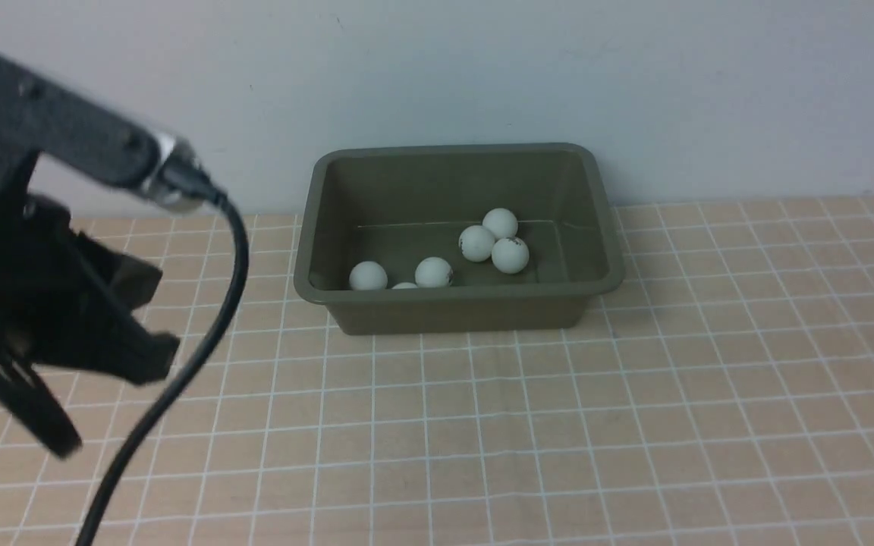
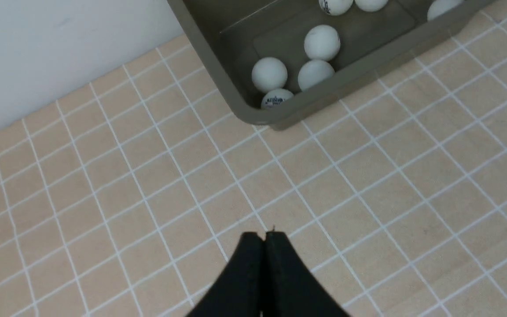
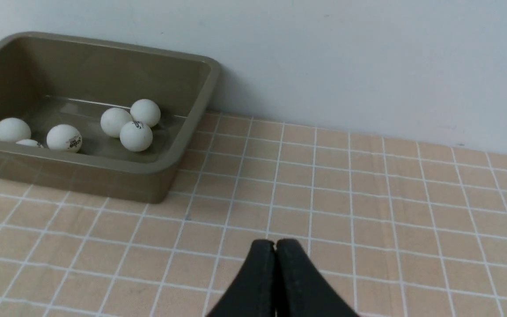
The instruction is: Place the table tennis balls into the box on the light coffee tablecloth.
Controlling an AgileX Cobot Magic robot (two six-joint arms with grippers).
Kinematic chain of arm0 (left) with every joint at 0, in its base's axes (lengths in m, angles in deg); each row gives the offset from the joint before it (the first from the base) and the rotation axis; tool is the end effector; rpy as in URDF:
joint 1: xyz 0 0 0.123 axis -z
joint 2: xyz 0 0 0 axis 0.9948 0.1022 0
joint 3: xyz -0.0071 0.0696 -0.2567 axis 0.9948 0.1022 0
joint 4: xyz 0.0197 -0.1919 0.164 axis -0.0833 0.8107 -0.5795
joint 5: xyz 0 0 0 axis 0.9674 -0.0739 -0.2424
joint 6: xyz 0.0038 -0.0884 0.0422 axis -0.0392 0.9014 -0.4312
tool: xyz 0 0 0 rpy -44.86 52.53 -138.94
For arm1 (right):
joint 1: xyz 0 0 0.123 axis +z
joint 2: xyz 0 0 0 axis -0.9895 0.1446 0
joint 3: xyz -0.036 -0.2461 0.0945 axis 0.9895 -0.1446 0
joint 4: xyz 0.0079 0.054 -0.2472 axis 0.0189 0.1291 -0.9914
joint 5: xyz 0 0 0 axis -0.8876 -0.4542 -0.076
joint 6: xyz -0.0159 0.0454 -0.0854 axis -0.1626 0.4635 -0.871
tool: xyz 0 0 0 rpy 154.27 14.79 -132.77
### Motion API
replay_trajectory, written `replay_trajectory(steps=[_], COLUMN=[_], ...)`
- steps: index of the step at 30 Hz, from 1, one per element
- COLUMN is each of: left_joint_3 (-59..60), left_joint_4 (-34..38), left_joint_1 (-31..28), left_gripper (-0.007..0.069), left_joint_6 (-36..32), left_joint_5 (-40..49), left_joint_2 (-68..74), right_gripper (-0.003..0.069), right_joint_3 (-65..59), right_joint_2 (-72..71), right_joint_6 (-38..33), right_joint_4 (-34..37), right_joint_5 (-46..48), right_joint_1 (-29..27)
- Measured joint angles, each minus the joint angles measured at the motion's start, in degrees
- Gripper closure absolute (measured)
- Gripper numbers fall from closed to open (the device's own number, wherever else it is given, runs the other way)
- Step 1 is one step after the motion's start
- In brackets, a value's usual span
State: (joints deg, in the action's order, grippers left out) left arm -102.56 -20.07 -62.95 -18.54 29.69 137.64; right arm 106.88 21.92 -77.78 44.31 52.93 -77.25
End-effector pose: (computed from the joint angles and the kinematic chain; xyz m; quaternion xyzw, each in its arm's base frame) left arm 0.1934 -0.0717 0.3206 0.2204 0.8775 -0.0355 0.4244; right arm 0.1415 0.0184 0.2915 -0.0723 0.8499 0.0402 0.5204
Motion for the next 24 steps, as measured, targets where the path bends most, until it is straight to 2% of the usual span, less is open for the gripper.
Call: replay_trajectory(steps=[7, 14, 24], left_joint_3=[12.9, 13.8, 13.9], left_joint_4=[0.1, 0.1, 0.1], left_joint_1=[0.0, 0.0, 0.0], left_gripper=[0.0693, 0.0693, 0.0693], left_joint_6=[3.2, 6.0, 6.5], left_joint_5=[-9.2, -10.6, -10.5], left_joint_2=[-7.7, -9.5, -9.5], right_gripper=[0.0677, 0.0677, 0.0677], right_joint_3=[-1.8, -1.8, -1.8], right_joint_2=[0.1, 0.1, 0.1], right_joint_6=[0.0, 0.0, 0.0], right_joint_4=[0.7, 0.5, 0.5], right_joint_5=[-1.1, -1.1, -0.1], right_joint_1=[0.0, 0.0, 0.0])
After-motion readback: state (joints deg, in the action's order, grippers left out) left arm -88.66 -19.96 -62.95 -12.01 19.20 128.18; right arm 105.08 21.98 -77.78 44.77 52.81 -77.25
